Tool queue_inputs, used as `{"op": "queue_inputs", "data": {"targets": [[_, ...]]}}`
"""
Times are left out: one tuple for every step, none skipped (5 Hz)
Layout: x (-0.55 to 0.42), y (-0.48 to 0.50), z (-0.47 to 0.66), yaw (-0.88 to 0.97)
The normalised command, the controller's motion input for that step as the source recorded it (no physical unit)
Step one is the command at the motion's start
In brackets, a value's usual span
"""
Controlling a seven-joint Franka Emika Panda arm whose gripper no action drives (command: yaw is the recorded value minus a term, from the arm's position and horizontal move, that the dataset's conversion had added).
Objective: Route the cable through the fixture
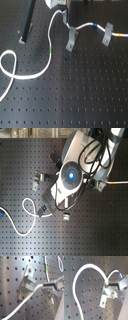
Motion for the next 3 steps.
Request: {"op": "queue_inputs", "data": {"targets": [[0.301,-0.226,-0.40,-0.17],[-0.099,-0.263,-0.22,0.00],[-0.041,-0.038,-0.20,0.09]]}}
